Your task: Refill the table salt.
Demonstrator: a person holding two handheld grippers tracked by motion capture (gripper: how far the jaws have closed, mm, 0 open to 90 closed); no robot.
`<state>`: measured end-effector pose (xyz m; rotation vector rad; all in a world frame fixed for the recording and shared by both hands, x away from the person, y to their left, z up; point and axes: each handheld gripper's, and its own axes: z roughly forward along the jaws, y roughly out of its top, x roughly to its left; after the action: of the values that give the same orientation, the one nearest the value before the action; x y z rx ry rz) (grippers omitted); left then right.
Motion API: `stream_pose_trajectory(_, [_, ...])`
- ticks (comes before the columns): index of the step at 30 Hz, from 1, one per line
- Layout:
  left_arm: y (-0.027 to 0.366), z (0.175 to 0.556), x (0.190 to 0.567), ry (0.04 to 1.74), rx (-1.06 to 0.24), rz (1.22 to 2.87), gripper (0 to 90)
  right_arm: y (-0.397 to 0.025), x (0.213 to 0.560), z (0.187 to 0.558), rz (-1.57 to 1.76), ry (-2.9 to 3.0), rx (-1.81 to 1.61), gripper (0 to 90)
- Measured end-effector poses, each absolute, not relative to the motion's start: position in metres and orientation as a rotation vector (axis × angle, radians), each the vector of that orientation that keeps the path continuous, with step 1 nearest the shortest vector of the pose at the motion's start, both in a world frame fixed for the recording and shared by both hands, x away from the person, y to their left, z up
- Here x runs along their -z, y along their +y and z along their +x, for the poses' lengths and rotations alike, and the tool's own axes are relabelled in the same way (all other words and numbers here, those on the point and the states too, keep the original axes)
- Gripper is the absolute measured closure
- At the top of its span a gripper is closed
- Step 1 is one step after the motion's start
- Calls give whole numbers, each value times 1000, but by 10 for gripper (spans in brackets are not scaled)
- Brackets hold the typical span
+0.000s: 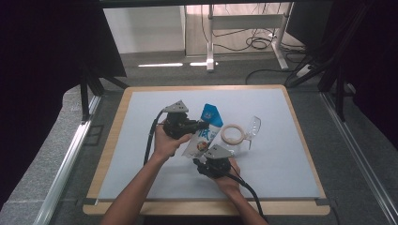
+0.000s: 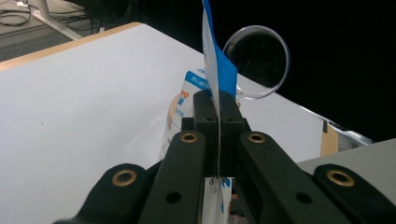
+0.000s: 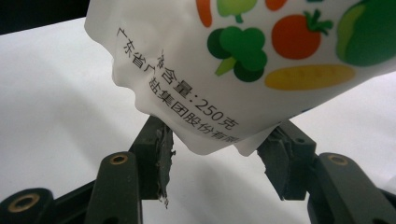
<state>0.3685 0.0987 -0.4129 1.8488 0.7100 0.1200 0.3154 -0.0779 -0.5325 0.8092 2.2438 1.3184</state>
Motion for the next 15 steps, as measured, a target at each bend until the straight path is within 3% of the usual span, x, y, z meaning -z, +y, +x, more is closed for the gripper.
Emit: stream_pose_trajectory(15, [84, 380, 415, 721, -106, 1875, 900, -85, 533, 313, 823, 2251, -1368, 483])
